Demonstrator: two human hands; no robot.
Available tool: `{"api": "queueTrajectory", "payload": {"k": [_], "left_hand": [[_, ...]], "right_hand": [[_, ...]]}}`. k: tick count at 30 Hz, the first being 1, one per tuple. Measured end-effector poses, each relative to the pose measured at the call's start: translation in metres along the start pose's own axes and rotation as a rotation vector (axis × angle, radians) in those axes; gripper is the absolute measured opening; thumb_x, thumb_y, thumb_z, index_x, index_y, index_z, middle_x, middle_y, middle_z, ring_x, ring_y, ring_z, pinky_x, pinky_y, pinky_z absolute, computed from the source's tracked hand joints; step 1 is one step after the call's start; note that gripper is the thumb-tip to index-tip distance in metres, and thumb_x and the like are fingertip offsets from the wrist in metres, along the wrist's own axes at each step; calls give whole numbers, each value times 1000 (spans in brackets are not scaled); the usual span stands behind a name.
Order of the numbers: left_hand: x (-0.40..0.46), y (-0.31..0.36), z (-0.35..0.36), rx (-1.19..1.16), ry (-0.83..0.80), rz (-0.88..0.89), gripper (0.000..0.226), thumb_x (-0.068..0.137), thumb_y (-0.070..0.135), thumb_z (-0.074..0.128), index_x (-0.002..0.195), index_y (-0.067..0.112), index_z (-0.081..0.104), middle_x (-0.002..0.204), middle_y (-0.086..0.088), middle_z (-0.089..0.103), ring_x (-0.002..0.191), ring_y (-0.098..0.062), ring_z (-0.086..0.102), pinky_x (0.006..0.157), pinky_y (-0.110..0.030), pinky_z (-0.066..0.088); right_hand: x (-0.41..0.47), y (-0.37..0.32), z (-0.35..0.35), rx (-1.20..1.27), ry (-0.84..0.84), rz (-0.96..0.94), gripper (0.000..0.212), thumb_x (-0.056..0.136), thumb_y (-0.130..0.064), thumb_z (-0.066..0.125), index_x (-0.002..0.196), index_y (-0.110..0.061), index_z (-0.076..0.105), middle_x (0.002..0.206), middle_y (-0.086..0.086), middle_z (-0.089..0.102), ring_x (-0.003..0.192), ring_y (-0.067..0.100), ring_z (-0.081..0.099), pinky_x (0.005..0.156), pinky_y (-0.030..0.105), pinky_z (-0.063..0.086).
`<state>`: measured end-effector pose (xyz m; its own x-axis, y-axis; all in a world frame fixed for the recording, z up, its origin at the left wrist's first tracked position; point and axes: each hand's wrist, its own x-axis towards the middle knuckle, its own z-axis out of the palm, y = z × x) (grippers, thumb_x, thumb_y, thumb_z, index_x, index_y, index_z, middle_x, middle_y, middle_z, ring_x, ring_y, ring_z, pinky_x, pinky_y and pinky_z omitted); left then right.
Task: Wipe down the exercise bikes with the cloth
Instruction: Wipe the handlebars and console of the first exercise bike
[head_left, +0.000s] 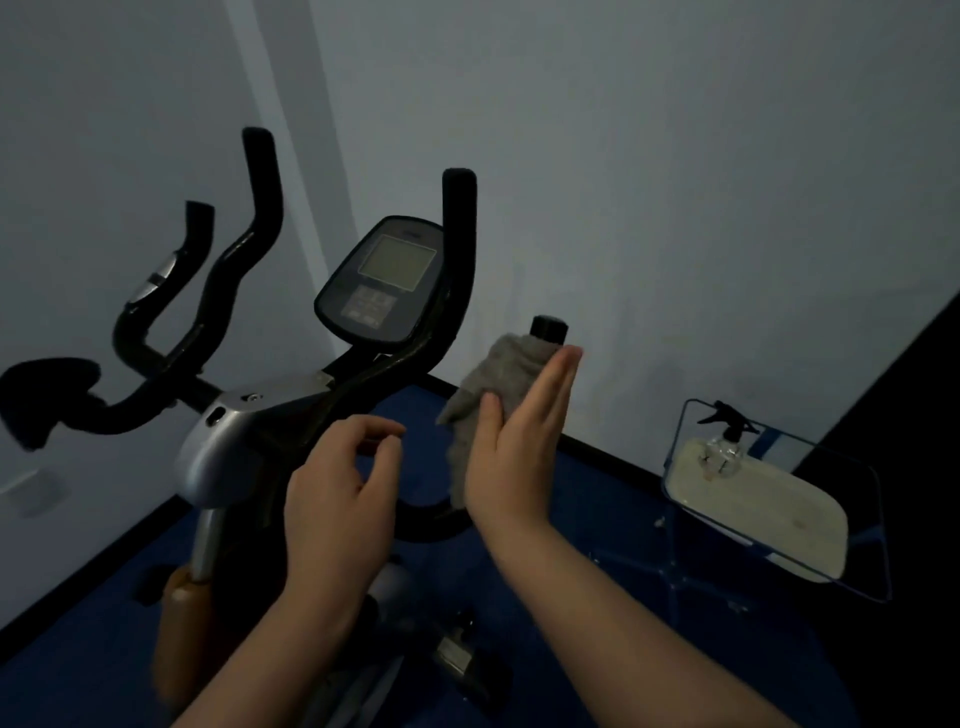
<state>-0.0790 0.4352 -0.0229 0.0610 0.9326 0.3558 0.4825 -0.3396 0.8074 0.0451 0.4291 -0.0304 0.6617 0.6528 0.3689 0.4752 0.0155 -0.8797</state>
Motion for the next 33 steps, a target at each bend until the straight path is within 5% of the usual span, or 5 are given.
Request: {"api": "queueTrajectory", "payload": {"k": [5,11,17,25,33], "left_hand": [[-1,1,-1,24,28,-8,13,89,32,51,91,36,63,87,19,61,78,3,57,57,-25,43],[-1,0,-1,37,45,-40,12,90,30,53,90,37,63,85,20,61,81,7,56,59,-23,41],[-3,0,-2,-6,84,-72,11,89,29,53,91,35,62,86,16,61,78,4,56,59,-22,40],[-14,-11,-24,142,219,54,15,90,17,53,97,26,62,91,14,61,78,-6,58,68,-28,49],[-29,-38,-34,411,413,-126,16,90,19,48,95,20,63,93,6,62,85,-15,55,76,-41,47]], "right_hand": [[-26,5,-6,51,-118,32,73,97,-40,36,134,-50,-26,158,-16,-12,136,11,29,98,23,40],[52,5,-14,150,-51,-60,69,97,-16,46,150,-24,4,153,1,23,122,-6,33,86,-8,26],[32,29,-29,-323,-145,-479,58,96,-27,41,150,-23,20,160,-3,-4,147,21,-5,119,47,11],[-19,31,-49,-616,-602,-893,45,95,-39,39,133,-17,50,133,-2,55,135,22,37,118,41,13],[-28,-8,-12,-760,-924,-908,63,97,-31,41,151,-12,13,144,11,40,110,28,55,99,42,39]]}}
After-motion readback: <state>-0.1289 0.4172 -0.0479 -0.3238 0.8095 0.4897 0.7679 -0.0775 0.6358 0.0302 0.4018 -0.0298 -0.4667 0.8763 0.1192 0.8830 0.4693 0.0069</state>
